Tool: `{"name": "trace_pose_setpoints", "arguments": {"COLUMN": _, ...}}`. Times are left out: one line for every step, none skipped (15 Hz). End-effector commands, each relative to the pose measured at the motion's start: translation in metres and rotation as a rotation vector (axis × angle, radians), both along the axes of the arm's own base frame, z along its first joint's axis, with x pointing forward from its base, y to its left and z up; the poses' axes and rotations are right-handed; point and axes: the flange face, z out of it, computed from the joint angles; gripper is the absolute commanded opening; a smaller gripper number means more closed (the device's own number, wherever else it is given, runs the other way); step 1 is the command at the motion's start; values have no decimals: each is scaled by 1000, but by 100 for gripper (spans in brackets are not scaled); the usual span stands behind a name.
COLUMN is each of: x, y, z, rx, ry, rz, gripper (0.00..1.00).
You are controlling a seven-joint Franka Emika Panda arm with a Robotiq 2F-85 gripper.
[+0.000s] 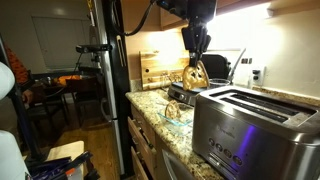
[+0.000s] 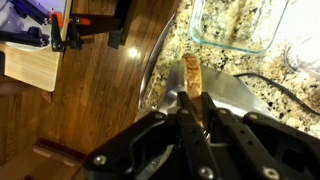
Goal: Put the slices of bread in the toaster
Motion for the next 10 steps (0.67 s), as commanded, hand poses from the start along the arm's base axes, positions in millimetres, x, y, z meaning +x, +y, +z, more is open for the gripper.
{"name": "trace_pose_setpoints", "arguments": {"x": -18, "y": -21, "z": 31, "rx": -47, "ry": -25, "rz": -60, "gripper": 9}}
{"name": "trace_pose_setpoints", "arguments": {"x": -19, "y": -25, "z": 35, "rx": -54, "ry": -33, "rz": -67, "gripper": 9}}
{"name": "trace_pose_setpoints", "arguments": {"x": -17, "y": -30, "z": 39, "rx": -59, "ry": -43, "rz": -73, "gripper": 9}}
{"name": "trace_pose_setpoints", "arguments": {"x": -16, "y": -33, "z": 42, "rx": -64, "ry": -53, "rz": -79, "gripper": 9}}
{"name": "trace_pose_setpoints", "arguments": {"x": -14, "y": -35, "z": 44, "rx": -68, "ry": -61, "rz": -81, "gripper": 9}}
{"name": "trace_pose_setpoints", "arguments": {"x": -11, "y": -37, "z": 44, "rx": -69, "ry": -66, "rz": -86, "gripper": 9}}
{"name": "trace_pose_setpoints", "arguments": {"x": -11, "y": -39, "z": 44, "rx": -67, "ry": -70, "rz": -89, "gripper": 9}}
{"name": "trace_pose_setpoints", "arguments": {"x": -10, "y": -41, "z": 42, "rx": -62, "ry": -74, "rz": -94, "gripper": 9}}
{"name": "trace_pose_setpoints", "arguments": {"x": -10, "y": -44, "z": 39, "rx": -60, "ry": -76, "rz": -99, "gripper": 9}}
{"name": "trace_pose_setpoints", "arguments": {"x": -11, "y": -46, "z": 36, "rx": -57, "ry": -78, "rz": -106, "gripper": 9}}
